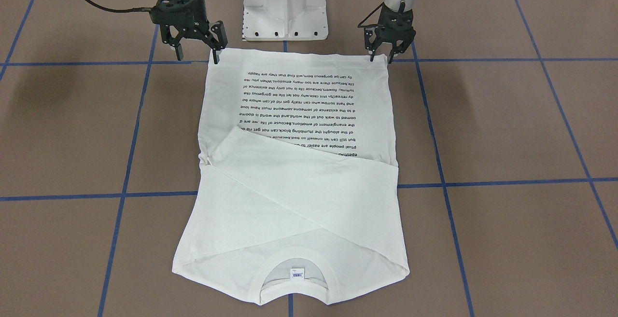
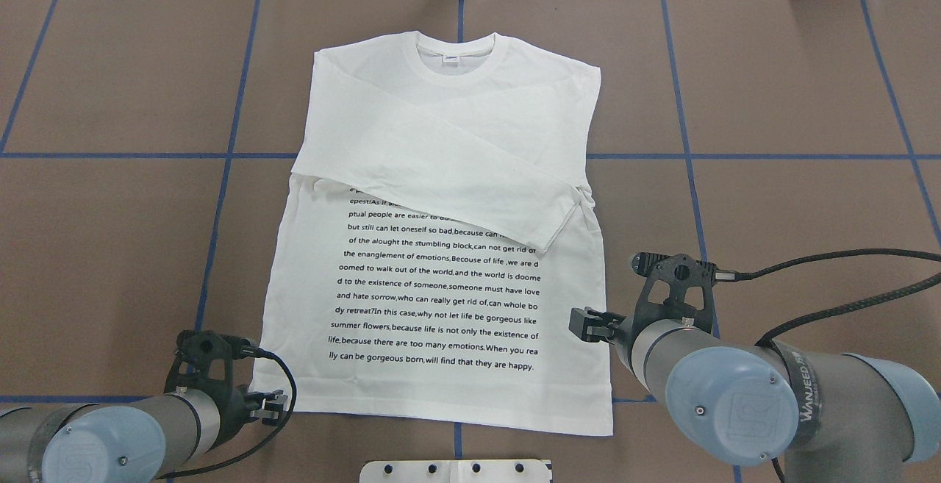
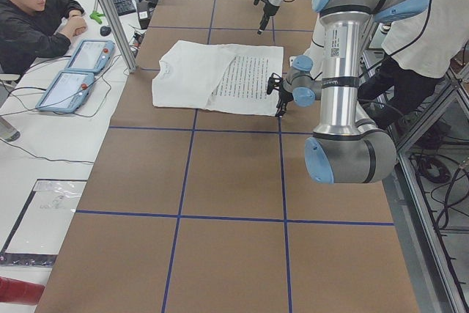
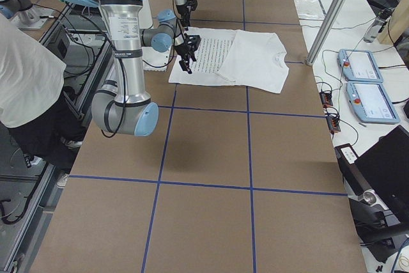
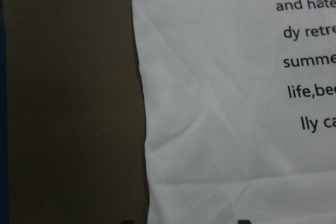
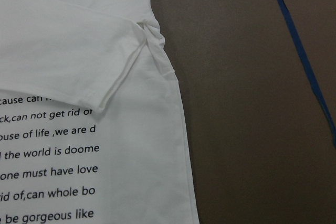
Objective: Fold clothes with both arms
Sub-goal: 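Grasp the hem corners with both grippers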
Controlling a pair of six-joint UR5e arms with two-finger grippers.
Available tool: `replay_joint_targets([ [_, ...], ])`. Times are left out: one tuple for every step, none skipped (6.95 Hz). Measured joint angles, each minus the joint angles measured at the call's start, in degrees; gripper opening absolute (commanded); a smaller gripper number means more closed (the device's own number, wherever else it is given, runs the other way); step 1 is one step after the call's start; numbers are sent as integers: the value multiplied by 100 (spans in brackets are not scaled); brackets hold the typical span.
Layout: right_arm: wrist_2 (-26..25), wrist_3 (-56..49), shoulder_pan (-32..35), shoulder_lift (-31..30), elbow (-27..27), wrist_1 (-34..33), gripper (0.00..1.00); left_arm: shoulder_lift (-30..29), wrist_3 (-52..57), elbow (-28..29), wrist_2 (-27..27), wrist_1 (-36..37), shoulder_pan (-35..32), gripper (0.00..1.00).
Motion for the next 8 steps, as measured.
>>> replay_joint_targets([
  [0,-1,-5,-4,0,0,100,-1,0,0,-1,2,2,29],
  [0,-1,-14,-6,0,0,100,-1,0,-1,-1,3,2,29],
  [0,-1,-26,-7,0,0,100,-1,0,-2,-1,6,3,9],
  [0,1,-38,-8,0,0,100,-3,0,-7,-3,21,6,0],
  [0,5,-47,-8,0,0,100,-6,-4,-14,-5,46,9,0],
  [0,7,-60,-10,0,0,100,-8,-29,-33,-3,58,9,0],
  [-2,16,-83,-12,3,2,100,-9,-63,-99,-4,63,4,0],
  [-77,88,-158,-12,13,6,94,-12,-65,-225,-15,67,-12,0],
])
